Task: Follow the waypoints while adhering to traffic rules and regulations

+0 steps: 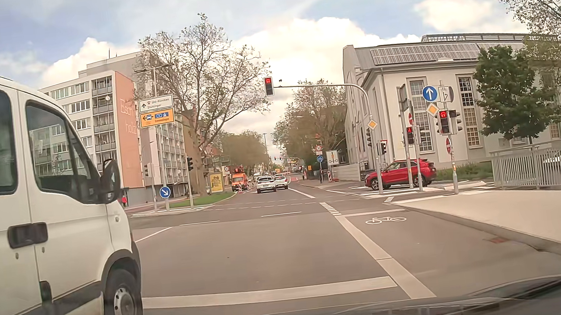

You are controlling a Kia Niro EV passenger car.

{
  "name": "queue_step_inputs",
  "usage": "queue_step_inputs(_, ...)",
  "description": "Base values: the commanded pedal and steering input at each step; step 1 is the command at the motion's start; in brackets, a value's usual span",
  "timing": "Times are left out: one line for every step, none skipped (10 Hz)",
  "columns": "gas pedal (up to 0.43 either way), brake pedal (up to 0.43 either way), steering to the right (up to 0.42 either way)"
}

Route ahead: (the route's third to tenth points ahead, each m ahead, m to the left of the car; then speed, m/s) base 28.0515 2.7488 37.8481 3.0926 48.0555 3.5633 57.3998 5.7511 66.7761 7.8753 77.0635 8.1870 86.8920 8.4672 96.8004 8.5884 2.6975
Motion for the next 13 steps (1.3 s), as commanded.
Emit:
queue_step_inputs(0.000,0.226,0.000)
queue_step_inputs(0.000,0.220,0.000)
queue_step_inputs(0.000,0.220,0.000)
queue_step_inputs(0.000,0.220,-0.001)
queue_step_inputs(0.000,0.220,-0.001)
queue_step_inputs(0.000,0.220,0.000)
queue_step_inputs(0.000,0.213,-0.001)
queue_step_inputs(0.000,0.213,0.000)
queue_step_inputs(0.000,0.207,-0.001)
queue_step_inputs(0.000,0.207,-0.001)
queue_step_inputs(0.000,0.207,0.000)
queue_step_inputs(0.000,0.201,0.000)
queue_step_inputs(0.000,0.201,-0.001)
